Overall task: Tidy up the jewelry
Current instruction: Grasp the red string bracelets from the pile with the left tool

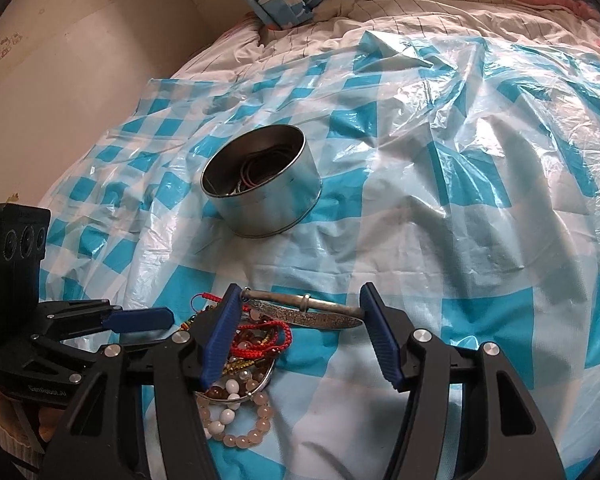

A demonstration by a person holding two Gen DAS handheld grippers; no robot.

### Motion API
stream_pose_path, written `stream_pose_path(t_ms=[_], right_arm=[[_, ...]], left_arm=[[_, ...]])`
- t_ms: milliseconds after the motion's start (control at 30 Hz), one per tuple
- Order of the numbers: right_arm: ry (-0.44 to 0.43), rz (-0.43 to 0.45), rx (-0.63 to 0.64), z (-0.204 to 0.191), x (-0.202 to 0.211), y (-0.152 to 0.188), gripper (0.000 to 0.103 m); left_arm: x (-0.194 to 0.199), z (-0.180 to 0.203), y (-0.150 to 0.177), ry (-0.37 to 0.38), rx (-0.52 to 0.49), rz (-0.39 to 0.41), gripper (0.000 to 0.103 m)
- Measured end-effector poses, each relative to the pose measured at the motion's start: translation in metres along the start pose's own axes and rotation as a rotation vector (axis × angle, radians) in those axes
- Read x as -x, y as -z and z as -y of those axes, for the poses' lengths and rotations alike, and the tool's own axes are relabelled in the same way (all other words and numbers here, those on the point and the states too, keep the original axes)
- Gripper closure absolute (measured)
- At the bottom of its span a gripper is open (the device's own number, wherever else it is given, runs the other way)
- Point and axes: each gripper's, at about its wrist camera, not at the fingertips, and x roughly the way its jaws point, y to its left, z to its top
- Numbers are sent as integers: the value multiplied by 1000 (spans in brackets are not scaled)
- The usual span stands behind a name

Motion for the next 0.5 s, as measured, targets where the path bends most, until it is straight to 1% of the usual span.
stream_pose_path(t_ms=[67, 100, 133, 233, 367, 467, 500], right_arm=[[2, 1, -1, 1, 0, 0, 44], [3, 2, -3, 2, 0, 0, 44], [4, 2, -6, 3, 0, 0, 44], [7, 5, -12, 5, 0, -1, 44], [10, 6, -15, 5, 0, -1, 44], [13, 6, -15, 5, -1, 0, 44], [13, 6, -15, 5, -1, -1, 44]], left_arm=[[2, 3, 0, -6, -21, 8, 81], [3, 5, 0, -6, -31, 10, 88], [4, 5, 0, -8, -38, 14, 91], [14, 7, -2, -4, -57, 39, 96], [24, 0, -5, 0, -46, 65, 97], [20, -9, -7, 19, -8, 45, 96], [17, -11, -9, 29, 12, 41, 89]])
